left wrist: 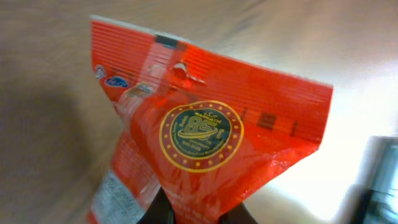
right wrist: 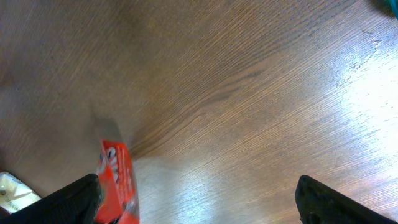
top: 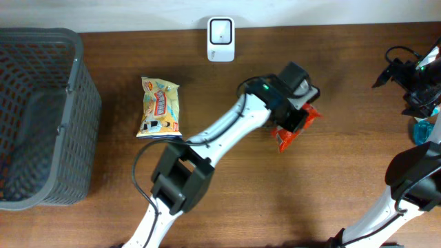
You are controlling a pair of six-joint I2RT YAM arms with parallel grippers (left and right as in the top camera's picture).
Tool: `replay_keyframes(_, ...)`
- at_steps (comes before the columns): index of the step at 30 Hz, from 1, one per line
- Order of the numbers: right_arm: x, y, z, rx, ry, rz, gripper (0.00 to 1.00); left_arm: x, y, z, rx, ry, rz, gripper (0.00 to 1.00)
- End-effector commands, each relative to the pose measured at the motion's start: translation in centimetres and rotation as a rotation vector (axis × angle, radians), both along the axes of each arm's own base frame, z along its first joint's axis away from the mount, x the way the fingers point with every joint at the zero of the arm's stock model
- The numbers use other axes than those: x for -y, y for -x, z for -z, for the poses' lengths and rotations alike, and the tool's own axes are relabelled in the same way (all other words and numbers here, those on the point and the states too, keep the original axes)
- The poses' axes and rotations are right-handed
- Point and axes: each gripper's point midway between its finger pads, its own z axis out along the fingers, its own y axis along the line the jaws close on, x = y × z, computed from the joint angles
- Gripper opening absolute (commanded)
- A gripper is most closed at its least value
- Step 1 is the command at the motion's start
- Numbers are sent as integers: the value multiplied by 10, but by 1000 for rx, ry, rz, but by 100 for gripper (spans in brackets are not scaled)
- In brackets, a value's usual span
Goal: Scan the item barcode
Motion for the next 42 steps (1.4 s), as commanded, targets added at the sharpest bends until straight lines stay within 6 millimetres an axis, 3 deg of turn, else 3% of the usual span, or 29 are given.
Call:
replay_keyframes(1, 2, 1, 0, -5, 12, 0, 98, -1, 12, -58, -277, 305, 80, 0)
replay_keyframes(3, 2, 1, 0, -5, 12, 0, 98, -8, 6, -54, -359, 362, 93, 0)
replay_keyframes(6, 2, 1, 0, -5, 12, 1, 98, -15, 2, -30, -481, 397, 93, 0)
replay_keyframes(9, 2, 1, 0, -5, 12, 0, 99, -22, -7, 6, -527, 359, 48, 6)
replay_keyframes(16, 2, 1, 0, -5, 12, 0, 98, -51, -46, 59, -340, 106, -130, 16)
replay_keyframes(18, 2, 1, 0, -5, 12, 0, 98, -64, -61, 74, -257, 10, -192, 40)
replay_keyframes(21, 2, 1, 0, -5, 12, 0, 98, -78, -73, 84, -191, -78, -243, 50)
replay_keyframes(26, 2, 1, 0, -5, 12, 0, 98, -97, -97, 54, -130, -90, -297, 55)
replay_keyframes(29, 2, 1, 0, -5, 12, 0, 98, -128, -123, 7, 0, -181, -378, 56)
replay_keyframes(31, 2, 1, 0, -5, 12, 0, 98, -132, -115, -22, 21, -184, -344, 53)
replay_keyframes(32, 2, 1, 0, -5, 12, 0, 98, -129, -104, -27, -8, -184, -325, 46)
replay_keyframes(33, 2, 1, 0, -5, 12, 0, 98, -121, -85, -25, -62, -190, -288, 27)
replay_keyframes(36, 2, 1, 0, -5, 12, 0, 98, -100, -45, 0, -133, -251, -208, 12)
replay_keyframes(40, 2, 1, 0, -5, 12, 1, 98, -77, -20, 45, -77, -345, -149, 4)
replay_keyframes(42, 2, 1, 0, -5, 12, 0, 98, -79, -17, 68, -43, -400, -154, 2)
